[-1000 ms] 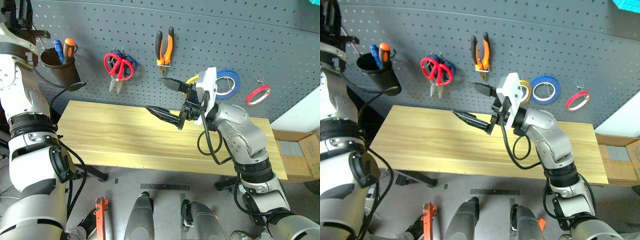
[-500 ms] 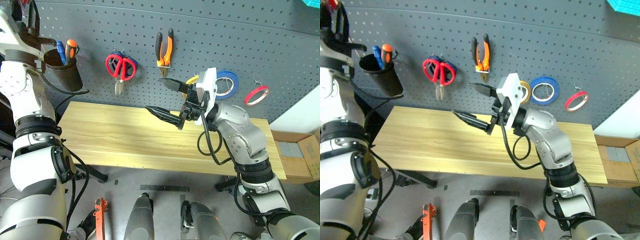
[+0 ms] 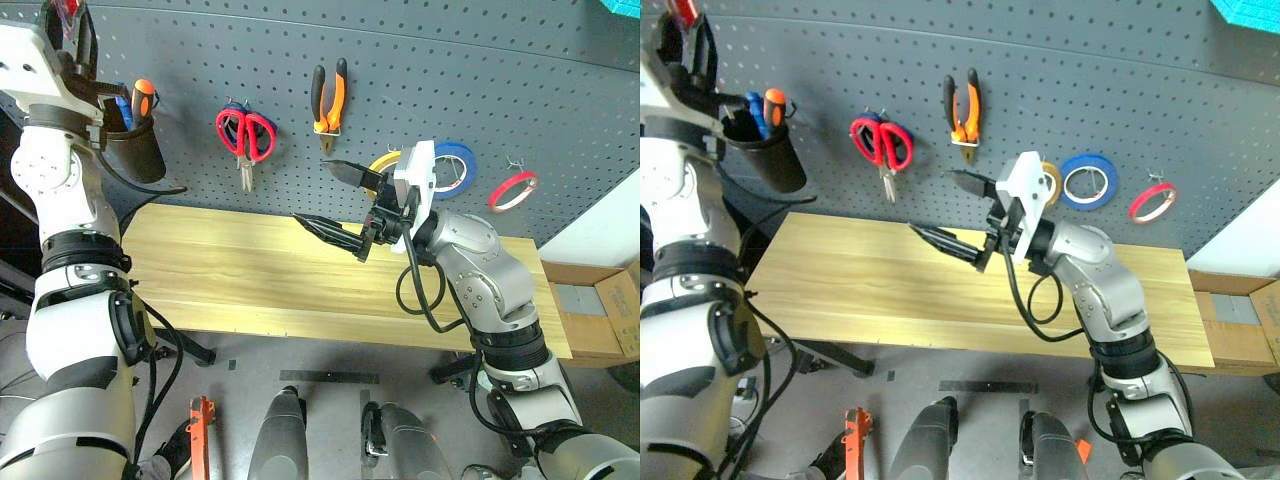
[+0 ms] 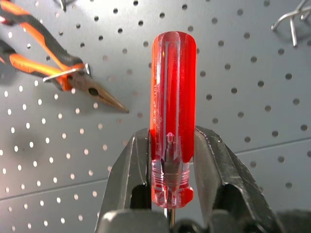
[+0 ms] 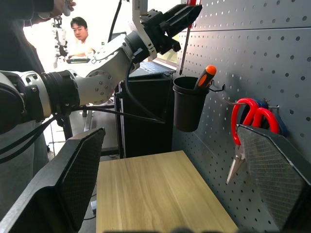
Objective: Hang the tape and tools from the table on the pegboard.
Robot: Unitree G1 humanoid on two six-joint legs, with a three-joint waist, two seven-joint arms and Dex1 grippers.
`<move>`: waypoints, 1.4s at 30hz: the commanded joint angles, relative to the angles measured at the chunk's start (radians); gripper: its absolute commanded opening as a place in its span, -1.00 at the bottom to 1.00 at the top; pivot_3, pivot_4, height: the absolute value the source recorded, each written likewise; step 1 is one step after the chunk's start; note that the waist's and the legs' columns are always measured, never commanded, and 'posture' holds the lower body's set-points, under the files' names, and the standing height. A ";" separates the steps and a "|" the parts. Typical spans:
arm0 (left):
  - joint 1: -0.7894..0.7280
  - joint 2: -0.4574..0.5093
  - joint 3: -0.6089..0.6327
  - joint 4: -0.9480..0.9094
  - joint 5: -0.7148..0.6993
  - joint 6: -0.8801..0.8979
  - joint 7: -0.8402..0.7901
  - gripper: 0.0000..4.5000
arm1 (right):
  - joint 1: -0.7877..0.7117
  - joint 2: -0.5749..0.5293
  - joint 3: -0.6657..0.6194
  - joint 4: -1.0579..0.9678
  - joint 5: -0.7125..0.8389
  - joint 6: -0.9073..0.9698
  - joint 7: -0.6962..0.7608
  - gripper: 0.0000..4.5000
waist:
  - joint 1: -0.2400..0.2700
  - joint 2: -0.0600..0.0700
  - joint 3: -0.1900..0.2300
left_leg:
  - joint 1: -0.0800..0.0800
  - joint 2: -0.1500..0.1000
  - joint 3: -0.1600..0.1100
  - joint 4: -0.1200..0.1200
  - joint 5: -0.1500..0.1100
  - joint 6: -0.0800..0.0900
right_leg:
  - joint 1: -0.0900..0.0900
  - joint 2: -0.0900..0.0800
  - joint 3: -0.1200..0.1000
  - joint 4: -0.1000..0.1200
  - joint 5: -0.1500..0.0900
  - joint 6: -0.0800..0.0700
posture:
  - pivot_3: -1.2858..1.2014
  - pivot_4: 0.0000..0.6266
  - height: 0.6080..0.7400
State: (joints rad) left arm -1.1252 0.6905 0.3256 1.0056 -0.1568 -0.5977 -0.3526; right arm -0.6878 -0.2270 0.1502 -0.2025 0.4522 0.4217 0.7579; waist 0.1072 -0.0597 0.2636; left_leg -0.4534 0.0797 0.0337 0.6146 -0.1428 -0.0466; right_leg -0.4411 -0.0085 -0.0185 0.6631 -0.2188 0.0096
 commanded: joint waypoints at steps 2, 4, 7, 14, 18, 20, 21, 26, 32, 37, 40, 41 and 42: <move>-0.024 -0.012 0.002 0.018 -0.001 -0.032 0.012 -0.62 | 0.005 -0.008 -0.011 -0.068 0.018 0.011 -0.007 1.00 | 0.000 0.000 0.000 | 0.000 0.000 0.000 0.000 0.000 0.000 | 0.000 0.000 0.000 0.000 0.000 0.000 | 0.18 -0.38 1.00; -0.027 -0.025 -0.007 0.054 0.008 -0.032 0.014 -0.62 | 0.011 -0.009 -0.010 -0.079 0.023 0.023 -0.012 1.00 | 0.000 0.000 0.000 | 0.000 0.000 0.000 0.000 0.000 0.000 | 0.000 0.000 0.000 0.000 0.000 0.000 | 0.18 -0.35 1.00; -0.026 -0.032 -0.017 0.106 0.023 -0.037 0.021 -0.62 | 0.020 -0.011 -0.012 -0.095 0.026 0.039 -0.019 1.00 | -0.001 0.000 0.000 | 0.000 0.000 0.000 0.001 0.000 0.000 | 0.000 0.000 0.000 0.001 0.000 0.000 | 0.17 -0.31 1.00; -0.020 -0.031 -0.008 0.176 0.024 -0.028 0.036 -0.62 | 0.037 -0.016 -0.018 -0.124 0.026 0.065 -0.039 1.00 | -0.003 0.000 0.000 | 0.000 0.000 0.000 0.000 0.000 0.000 | 0.000 0.000 0.001 0.000 0.000 0.000 | 0.16 -0.29 1.00; -0.022 -0.028 0.015 0.190 -0.003 0.042 0.046 -0.62 | 0.040 -0.020 -0.020 -0.131 0.024 0.069 -0.047 1.00 | -0.003 0.000 0.000 | 0.001 0.000 0.000 0.001 0.000 0.000 | 0.000 0.000 0.001 0.001 0.000 0.000 | 0.15 -0.30 1.00; -0.019 -0.025 0.024 0.191 -0.012 0.070 0.050 -0.62 | 0.040 -0.021 -0.020 -0.131 0.024 0.068 -0.049 1.00 | -0.004 0.000 0.000 | 0.001 0.000 0.000 0.001 0.000 0.000 | 0.000 0.000 0.001 0.001 0.000 0.000 | 0.15 -0.30 1.00; -0.017 -0.023 0.025 0.190 -0.012 0.079 0.050 -0.62 | 0.040 -0.021 -0.020 -0.131 0.024 0.068 -0.050 1.00 | -0.004 0.000 0.000 | 0.001 0.000 0.000 0.001 0.000 0.000 | 0.000 0.000 0.001 0.001 0.000 0.000 | 0.15 -0.30 1.00; 0.001 -0.018 0.032 0.188 -0.010 0.098 0.065 -0.05 | 0.039 -0.022 -0.020 -0.126 0.024 0.065 -0.049 1.00 | -0.005 0.000 0.000 | 0.001 0.000 0.000 0.001 0.000 0.000 | 0.000 0.000 0.001 0.000 0.000 0.000 | 0.16 -0.31 1.00; 0.014 -0.011 0.040 0.174 -0.012 0.072 0.062 0.84 | 0.035 -0.023 -0.019 -0.116 0.022 0.061 -0.045 1.00 | -0.009 0.000 0.000 | 0.001 0.000 0.000 0.001 0.000 0.000 | 0.000 0.000 0.001 0.001 0.000 0.000 | 0.16 -0.32 1.00; 0.014 -0.007 0.071 0.110 -0.066 0.063 -0.025 0.97 | 0.035 -0.024 -0.019 -0.110 0.019 0.056 -0.039 1.00 | -0.012 0.000 0.000 | 0.001 0.000 0.000 0.001 0.000 0.000 | 0.000 0.000 0.001 0.001 0.000 0.000 | 0.16 -0.35 1.00; 0.028 -0.018 0.090 0.012 -0.140 0.111 -0.139 0.97 | 0.032 -0.024 -0.017 -0.102 0.016 0.050 -0.032 1.00 | -0.012 0.000 0.000 | 0.001 0.000 0.000 0.001 0.000 0.000 | 0.000 0.000 0.001 0.001 0.000 0.000 | 0.16 -0.37 1.00; 0.035 -0.019 0.098 -0.023 -0.163 0.129 -0.159 0.97 | 0.031 -0.024 -0.016 -0.100 0.016 0.048 -0.031 1.00 | -0.012 0.000 0.000 | 0.001 0.000 0.000 0.001 0.000 0.000 | 0.000 0.000 0.001 0.001 0.000 0.000 | 0.16 -0.37 1.00; 0.043 -0.021 0.105 -0.058 -0.185 0.151 -0.175 0.97 | 0.030 -0.024 -0.016 -0.097 0.015 0.046 -0.029 1.00 | -0.013 0.000 0.000 | 0.001 0.000 0.000 0.001 0.000 0.000 | 0.000 0.000 0.001 0.001 0.000 0.000 | 0.17 -0.38 1.00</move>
State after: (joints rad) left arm -1.0913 0.6590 0.4079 1.0405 -0.2930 -0.4746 -0.4879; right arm -0.6478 -0.2460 0.1486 -0.2768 0.4574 0.4917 0.7203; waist 0.0946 -0.0597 0.2637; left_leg -0.4526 0.0801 0.0338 0.6153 -0.1427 -0.0464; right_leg -0.4407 -0.0083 -0.0174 0.6638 -0.2189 0.0093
